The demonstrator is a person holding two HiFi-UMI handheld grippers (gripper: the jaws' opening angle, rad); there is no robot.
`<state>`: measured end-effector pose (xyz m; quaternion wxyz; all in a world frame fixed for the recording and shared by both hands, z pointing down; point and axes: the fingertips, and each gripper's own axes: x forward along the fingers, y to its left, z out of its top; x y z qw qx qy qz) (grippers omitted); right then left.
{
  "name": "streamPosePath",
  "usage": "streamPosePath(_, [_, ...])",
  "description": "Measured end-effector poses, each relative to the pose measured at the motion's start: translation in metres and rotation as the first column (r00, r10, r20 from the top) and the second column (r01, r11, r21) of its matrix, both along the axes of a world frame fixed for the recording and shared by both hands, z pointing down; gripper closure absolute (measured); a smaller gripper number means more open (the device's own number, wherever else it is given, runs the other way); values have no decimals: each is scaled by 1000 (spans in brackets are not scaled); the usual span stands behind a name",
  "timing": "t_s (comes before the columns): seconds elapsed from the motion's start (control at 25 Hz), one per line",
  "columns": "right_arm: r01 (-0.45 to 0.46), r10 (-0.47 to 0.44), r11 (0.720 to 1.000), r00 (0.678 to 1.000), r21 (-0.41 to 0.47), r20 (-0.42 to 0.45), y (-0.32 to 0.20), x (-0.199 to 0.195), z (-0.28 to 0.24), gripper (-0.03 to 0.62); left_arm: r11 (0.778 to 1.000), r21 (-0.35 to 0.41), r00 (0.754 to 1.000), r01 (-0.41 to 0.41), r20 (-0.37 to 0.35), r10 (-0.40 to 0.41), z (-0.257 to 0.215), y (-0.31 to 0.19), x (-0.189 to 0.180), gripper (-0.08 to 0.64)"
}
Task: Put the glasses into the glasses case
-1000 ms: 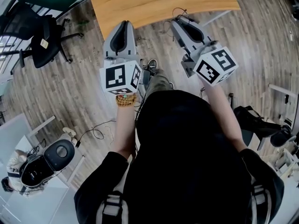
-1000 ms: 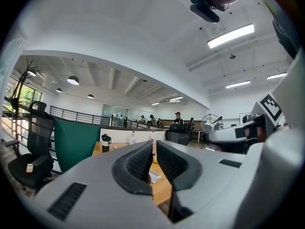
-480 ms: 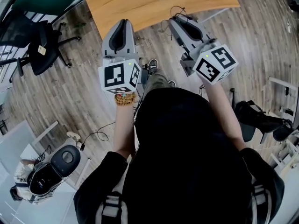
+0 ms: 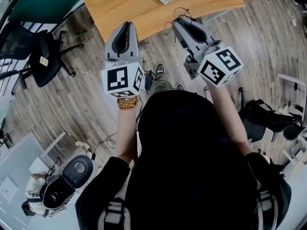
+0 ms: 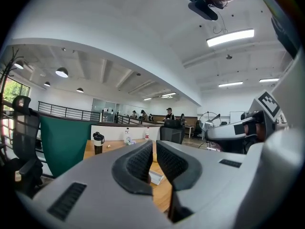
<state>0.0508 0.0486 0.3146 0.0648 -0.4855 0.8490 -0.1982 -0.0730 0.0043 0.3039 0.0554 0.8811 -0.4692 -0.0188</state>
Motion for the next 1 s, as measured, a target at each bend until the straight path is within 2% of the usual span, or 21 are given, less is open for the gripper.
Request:
streamPosePath(0.28, [-30, 30, 1000, 1000, -9, -10, -24, -6, 3, 543, 996, 24, 996, -86, 17, 86, -2, -19, 9, 518])
streamPosePath(0.44, [-21, 20, 1000, 1000, -19, -9, -34, -14, 10, 543, 995, 23, 994, -100, 48, 99, 1, -24, 8, 518])
streamPosePath(0.68, [-33, 34, 999, 999, -40, 21, -41, 8, 16, 543, 994, -6, 991, -110, 72, 110, 10, -32, 27, 518])
streamPosePath(0.84, [-17, 20, 999, 998, -47, 55, -48, 26, 26, 543, 994, 20, 987, -103, 123, 100, 11, -38, 48, 518])
streamPosePath(1.0, [-4, 10, 998, 996, -66, 88, -60, 56, 40, 543, 996, 14, 986, -93, 143, 90, 10, -46, 76, 518])
